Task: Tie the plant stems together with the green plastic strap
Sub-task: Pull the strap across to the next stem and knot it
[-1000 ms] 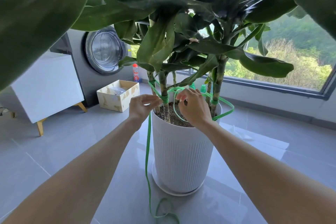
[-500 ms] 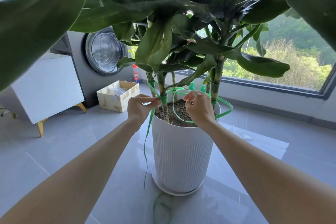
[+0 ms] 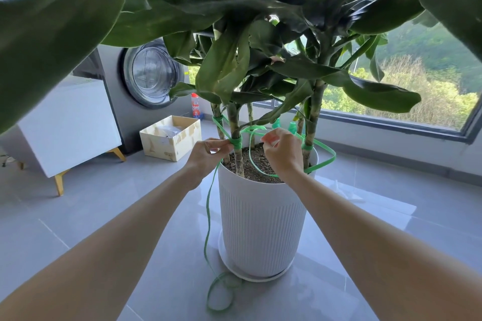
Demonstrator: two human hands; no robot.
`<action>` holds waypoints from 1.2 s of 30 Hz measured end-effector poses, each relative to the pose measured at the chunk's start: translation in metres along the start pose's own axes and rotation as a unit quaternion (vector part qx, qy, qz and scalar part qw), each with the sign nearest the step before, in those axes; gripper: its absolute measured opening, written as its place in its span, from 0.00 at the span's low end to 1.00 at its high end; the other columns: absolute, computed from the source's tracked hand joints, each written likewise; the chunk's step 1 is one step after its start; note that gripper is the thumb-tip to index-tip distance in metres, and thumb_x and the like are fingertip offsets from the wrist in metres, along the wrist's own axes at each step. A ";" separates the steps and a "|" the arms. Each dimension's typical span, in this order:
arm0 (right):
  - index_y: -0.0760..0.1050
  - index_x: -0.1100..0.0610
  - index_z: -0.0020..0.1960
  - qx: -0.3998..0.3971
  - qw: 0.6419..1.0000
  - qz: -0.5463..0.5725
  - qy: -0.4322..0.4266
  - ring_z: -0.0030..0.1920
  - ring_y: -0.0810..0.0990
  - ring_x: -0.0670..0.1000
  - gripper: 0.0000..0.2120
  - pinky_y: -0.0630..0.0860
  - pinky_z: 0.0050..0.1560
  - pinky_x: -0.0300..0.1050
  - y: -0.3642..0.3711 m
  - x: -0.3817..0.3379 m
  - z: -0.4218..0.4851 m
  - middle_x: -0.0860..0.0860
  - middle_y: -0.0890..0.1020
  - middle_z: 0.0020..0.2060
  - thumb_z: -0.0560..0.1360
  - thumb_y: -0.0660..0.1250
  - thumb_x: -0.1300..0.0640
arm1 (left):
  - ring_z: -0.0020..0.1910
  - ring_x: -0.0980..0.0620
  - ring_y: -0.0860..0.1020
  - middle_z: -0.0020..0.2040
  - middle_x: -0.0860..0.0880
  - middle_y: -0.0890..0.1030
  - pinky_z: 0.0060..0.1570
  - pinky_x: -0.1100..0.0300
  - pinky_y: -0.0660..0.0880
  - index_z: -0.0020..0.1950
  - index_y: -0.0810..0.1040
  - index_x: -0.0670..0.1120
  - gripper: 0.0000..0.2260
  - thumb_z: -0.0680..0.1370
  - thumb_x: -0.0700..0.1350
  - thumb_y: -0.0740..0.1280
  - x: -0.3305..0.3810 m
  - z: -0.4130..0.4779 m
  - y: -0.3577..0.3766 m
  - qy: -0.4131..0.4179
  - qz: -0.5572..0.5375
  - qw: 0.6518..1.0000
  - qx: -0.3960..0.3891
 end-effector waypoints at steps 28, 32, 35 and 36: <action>0.83 0.49 0.46 -0.062 0.995 0.021 -0.070 0.53 0.77 0.50 0.04 0.76 0.52 0.51 0.033 -0.014 0.009 0.45 0.84 0.45 0.74 0.71 0.56 | 0.49 0.51 0.73 0.49 0.50 0.76 0.49 0.63 0.65 0.60 0.80 0.44 0.12 0.78 0.43 0.66 0.009 -0.001 0.008 0.070 0.096 0.992 -0.038; 0.81 0.54 0.49 -0.058 0.992 -0.041 -0.105 0.55 0.74 0.50 0.07 0.74 0.52 0.49 0.032 -0.017 0.008 0.47 0.83 0.48 0.77 0.64 0.56 | 0.49 0.51 0.73 0.49 0.50 0.76 0.47 0.64 0.65 0.60 0.80 0.44 0.12 0.77 0.44 0.66 0.009 0.000 0.008 0.072 0.102 0.992 -0.036; 0.79 0.55 0.54 -0.085 0.990 -0.025 -0.107 0.55 0.74 0.51 0.08 0.74 0.54 0.51 0.034 -0.019 0.008 0.46 0.79 0.49 0.76 0.65 0.60 | 0.48 0.51 0.74 0.49 0.49 0.76 0.43 0.65 0.67 0.59 0.80 0.44 0.12 0.77 0.44 0.66 0.008 0.001 0.008 0.075 0.103 0.991 -0.037; 0.78 0.54 0.56 -0.097 0.990 -0.015 -0.105 0.56 0.74 0.51 0.10 0.74 0.54 0.51 0.035 -0.020 0.008 0.46 0.79 0.51 0.75 0.66 0.61 | 0.49 0.51 0.74 0.49 0.49 0.76 0.42 0.66 0.68 0.59 0.80 0.44 0.12 0.77 0.44 0.66 0.008 0.001 0.008 0.075 0.103 0.991 -0.038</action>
Point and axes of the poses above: each hand's wrist, its own z-axis towards the middle knuckle, its own y-axis out of the palm, x = y × z, the point moved 5 cm from there along z, towards the middle knuckle
